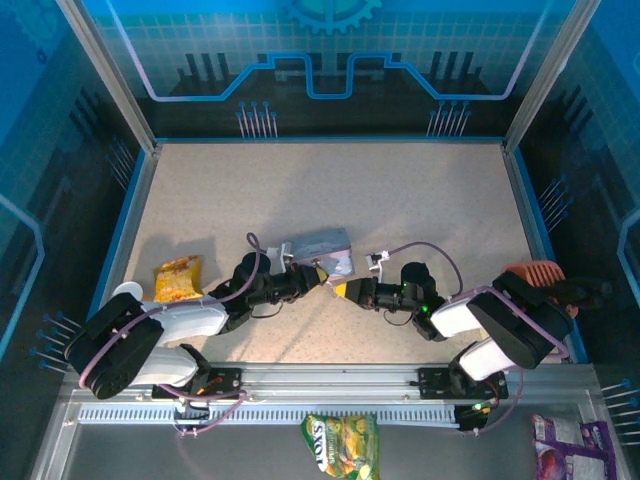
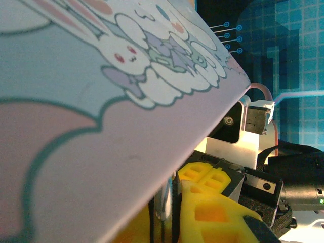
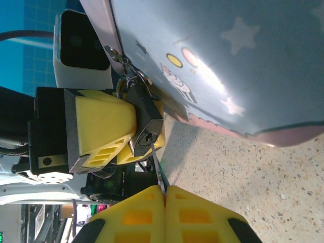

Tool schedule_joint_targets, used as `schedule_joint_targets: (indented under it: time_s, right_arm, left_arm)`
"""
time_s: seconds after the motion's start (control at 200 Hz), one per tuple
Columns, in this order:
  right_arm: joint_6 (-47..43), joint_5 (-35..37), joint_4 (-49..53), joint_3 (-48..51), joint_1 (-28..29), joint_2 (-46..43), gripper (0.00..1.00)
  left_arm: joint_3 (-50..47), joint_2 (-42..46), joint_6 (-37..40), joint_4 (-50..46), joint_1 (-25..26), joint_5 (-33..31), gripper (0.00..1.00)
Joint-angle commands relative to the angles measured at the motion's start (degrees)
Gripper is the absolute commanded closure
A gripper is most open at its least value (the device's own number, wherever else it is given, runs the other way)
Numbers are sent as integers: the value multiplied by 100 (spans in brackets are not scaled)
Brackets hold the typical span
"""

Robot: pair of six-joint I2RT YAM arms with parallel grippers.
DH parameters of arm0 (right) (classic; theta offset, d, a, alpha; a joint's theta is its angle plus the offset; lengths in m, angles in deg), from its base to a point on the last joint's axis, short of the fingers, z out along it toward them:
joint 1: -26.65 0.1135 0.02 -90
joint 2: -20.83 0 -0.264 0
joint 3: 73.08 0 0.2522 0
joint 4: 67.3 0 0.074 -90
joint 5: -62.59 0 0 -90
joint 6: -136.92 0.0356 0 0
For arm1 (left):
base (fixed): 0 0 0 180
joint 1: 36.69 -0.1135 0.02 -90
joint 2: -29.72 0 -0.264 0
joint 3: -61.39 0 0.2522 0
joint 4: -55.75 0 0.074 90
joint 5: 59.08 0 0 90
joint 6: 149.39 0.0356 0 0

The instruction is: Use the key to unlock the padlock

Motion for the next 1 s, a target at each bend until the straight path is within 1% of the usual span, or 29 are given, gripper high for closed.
schedule_joint_targets:
  time_s: [0.0,0.23,0.58,0.875,0.996]
  right_arm:
    - [43,96,-327,37,-83,79,100]
    - [33,181,-362,99,-79,70,100]
    - [145,225,-727,50,-6,200,100]
    - [383,296,-1556,129,62,664,100]
    - [355,339,-1579,138,105,706,100]
  left_arm:
    - [-36,128,-82,498,-7,180,99]
    - [-35,132,-115,499,-5,136,99]
    - [-31,103,-169,571,-3,152,99]
    - [-43,-20,-208,684,5,172,99]
    - [-35,-56,-218,713,-2,172,99]
